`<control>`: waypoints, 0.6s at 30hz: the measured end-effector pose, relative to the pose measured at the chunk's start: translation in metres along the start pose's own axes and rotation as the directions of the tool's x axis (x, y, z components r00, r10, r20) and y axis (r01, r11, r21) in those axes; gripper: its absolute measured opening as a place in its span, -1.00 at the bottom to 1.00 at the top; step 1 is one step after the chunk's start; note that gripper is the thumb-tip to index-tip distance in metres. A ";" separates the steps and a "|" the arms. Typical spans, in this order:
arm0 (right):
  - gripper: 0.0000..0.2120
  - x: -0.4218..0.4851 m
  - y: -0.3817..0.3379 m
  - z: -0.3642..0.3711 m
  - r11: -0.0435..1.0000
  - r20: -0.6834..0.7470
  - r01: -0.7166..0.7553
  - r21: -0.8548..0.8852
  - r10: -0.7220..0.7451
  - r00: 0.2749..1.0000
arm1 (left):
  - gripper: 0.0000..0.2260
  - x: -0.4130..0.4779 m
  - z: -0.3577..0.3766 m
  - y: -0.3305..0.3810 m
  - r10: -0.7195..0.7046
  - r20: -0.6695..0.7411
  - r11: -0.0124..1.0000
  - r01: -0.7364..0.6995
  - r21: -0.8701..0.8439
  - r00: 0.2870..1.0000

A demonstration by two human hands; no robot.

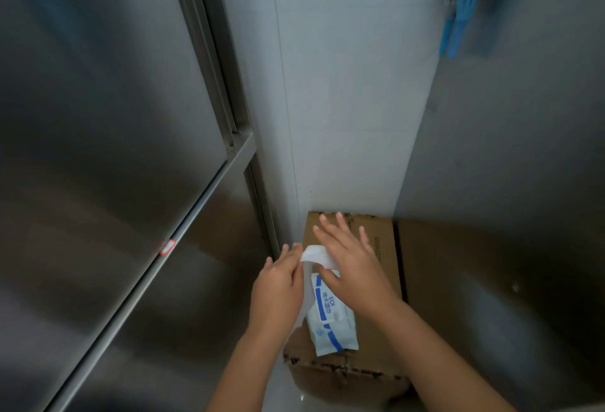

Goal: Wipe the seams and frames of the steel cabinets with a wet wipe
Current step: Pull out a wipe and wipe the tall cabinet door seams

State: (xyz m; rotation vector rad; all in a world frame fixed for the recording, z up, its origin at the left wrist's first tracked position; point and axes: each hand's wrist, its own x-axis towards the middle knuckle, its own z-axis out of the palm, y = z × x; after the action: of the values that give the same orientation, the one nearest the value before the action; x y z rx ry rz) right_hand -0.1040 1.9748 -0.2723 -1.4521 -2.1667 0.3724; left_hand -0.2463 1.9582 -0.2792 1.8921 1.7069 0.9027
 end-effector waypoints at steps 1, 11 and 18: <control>-0.46 0.001 0.001 -0.005 1.000 -0.036 0.020 0.001 -0.020 0.999 | -0.66 0.001 -0.003 0.003 0.034 -0.003 0.999 -0.034 -0.004 0.999; -0.49 0.006 -0.012 -0.049 0.975 -0.108 0.156 0.160 -0.139 0.984 | -0.63 0.014 -0.043 0.020 0.162 0.031 0.976 -0.155 -0.154 0.986; -0.64 0.026 -0.026 -0.070 0.961 -0.144 0.053 0.272 -0.014 0.989 | -0.50 0.027 -0.057 0.033 0.294 -0.074 0.955 -0.296 -0.014 0.953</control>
State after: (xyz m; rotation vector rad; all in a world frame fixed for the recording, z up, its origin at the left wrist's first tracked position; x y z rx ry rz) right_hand -0.0942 1.9846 -0.1949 -1.2470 -1.9367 0.5208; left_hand -0.2634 1.9745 -0.2118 2.1592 1.4650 1.1091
